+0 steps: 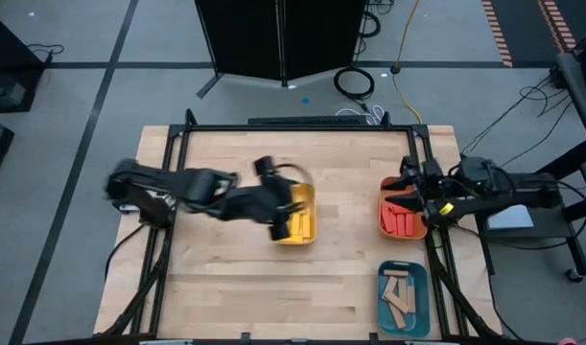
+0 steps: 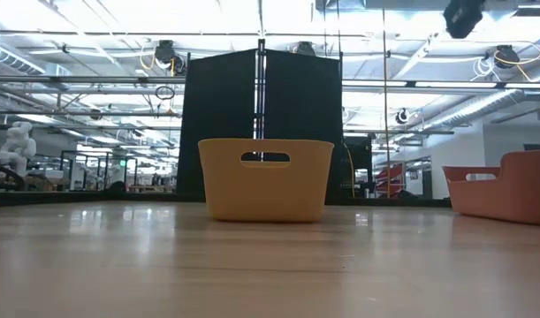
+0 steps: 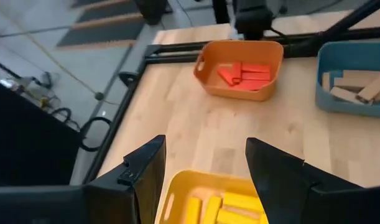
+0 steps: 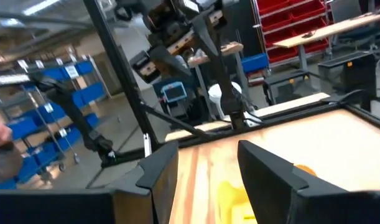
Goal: Sort blocks
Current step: Return to Home Position
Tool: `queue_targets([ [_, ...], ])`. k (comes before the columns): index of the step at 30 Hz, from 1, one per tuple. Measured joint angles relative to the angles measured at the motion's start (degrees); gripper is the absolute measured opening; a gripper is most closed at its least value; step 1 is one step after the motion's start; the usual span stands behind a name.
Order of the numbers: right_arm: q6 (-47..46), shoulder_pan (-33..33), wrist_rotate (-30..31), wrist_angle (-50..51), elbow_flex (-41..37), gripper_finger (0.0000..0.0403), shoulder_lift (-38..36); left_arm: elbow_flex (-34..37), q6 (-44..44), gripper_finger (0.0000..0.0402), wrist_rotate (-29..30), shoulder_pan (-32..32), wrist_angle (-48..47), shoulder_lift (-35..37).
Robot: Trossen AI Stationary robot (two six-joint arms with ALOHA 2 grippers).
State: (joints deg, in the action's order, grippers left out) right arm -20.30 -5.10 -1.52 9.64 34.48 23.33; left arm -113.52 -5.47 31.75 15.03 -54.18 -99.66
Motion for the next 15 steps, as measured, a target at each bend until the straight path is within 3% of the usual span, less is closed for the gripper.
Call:
queue_targets([
  [6,-3.67,0.0,-0.06,-9.54,-6.14,0.016,1.75,33.94,-1.37,0.0219,3.12,6.03,20.68,22.26],
  [11,-4.16,0.0,-0.07,-9.89,-8.14,0.016,2.54,63.15,-1.32,0.0219,3.32,7.34,44.68,42.11],
  [15,-1.11,-0.28,-0.14,-9.88,-9.84,0.016,2.03,82.08,-1.69,0.0219,2.57,7.39,57.96,57.16],
])
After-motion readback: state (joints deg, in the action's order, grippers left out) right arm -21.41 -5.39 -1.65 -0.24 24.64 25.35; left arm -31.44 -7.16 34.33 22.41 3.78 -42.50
